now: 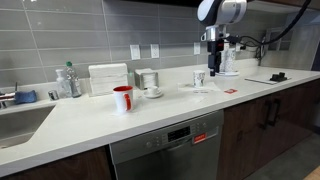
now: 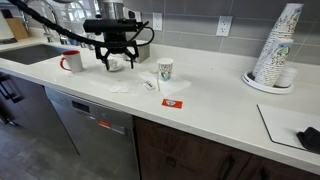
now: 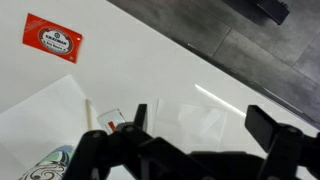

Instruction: Put the stirrer from the napkin in the coffee cup.

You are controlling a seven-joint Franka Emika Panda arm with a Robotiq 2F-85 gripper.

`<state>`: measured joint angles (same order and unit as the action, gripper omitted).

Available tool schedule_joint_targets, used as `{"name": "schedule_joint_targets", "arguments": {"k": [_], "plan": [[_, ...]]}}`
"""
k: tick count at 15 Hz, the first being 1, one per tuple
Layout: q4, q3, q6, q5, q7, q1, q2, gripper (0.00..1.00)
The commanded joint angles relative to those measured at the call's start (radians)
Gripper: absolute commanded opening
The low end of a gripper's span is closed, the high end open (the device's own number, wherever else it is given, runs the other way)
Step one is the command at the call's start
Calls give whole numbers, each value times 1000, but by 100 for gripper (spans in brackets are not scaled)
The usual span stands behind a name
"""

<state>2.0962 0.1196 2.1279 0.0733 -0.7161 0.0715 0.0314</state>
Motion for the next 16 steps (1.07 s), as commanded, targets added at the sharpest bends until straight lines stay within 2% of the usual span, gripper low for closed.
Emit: {"name": "schedule_joint_targets", "arguments": {"k": [1,4,5,16], "plan": [[-31,-6,55,13,-53,23,75,100],[-53,-13,69,-36,-70,38,115,100],[-24,-16,57,-1,-32,31,79,100],[-49,-20,60,-10,-35,39,104,100]]}}
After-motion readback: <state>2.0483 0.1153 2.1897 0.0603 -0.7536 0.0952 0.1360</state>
